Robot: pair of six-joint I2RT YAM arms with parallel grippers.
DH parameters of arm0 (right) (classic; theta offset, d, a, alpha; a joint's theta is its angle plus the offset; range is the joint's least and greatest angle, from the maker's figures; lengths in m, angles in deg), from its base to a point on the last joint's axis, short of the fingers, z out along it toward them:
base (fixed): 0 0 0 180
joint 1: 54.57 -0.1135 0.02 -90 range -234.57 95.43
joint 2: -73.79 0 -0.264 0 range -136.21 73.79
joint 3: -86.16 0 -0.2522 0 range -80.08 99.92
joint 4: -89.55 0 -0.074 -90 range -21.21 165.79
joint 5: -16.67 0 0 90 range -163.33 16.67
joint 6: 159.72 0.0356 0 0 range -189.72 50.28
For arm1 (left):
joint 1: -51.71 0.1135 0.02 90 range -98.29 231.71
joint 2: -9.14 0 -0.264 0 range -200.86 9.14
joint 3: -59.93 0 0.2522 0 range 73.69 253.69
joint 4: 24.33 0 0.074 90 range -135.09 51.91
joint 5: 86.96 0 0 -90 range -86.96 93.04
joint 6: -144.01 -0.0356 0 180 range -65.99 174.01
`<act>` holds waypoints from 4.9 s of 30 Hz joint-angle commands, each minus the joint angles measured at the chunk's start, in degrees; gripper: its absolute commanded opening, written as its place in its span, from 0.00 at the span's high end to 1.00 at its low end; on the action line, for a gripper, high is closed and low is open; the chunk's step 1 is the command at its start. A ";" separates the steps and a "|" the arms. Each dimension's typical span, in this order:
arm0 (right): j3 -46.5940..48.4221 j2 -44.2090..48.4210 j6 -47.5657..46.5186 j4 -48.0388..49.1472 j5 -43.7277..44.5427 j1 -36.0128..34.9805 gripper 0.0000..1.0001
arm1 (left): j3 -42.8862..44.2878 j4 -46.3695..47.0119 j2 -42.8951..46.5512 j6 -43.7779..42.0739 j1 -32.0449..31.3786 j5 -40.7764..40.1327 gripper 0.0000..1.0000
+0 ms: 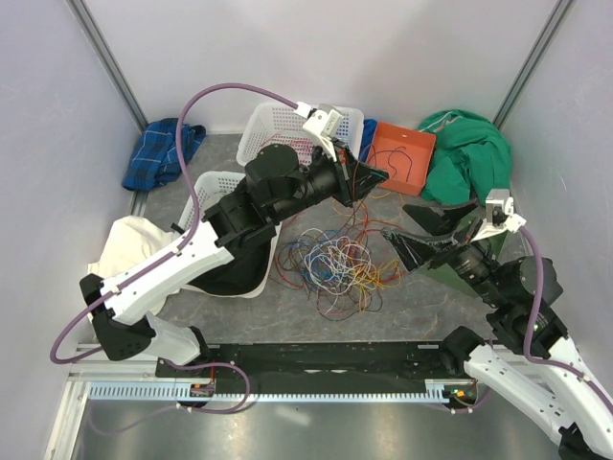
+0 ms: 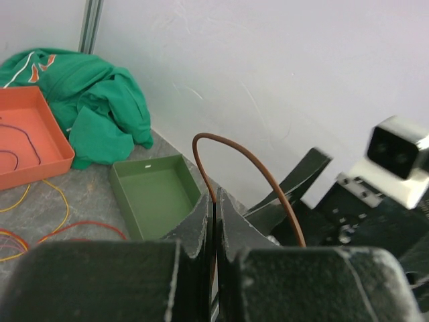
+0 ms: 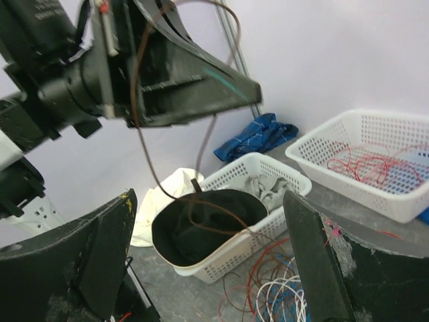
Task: Untangle the cables
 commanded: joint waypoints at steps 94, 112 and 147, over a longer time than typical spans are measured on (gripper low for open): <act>-2.74 -24.66 8.67 -19.15 44.29 33.19 0.37 | -59.42 8.15 28.17 24.88 0.06 -36.72 0.00; -8.62 -25.78 9.04 -12.13 16.24 13.53 0.02 | -53.10 4.90 21.93 21.81 0.06 -35.49 0.00; -9.68 -38.27 9.82 -5.09 18.89 -0.91 0.43 | -56.79 3.14 22.46 21.28 -0.12 -29.16 0.02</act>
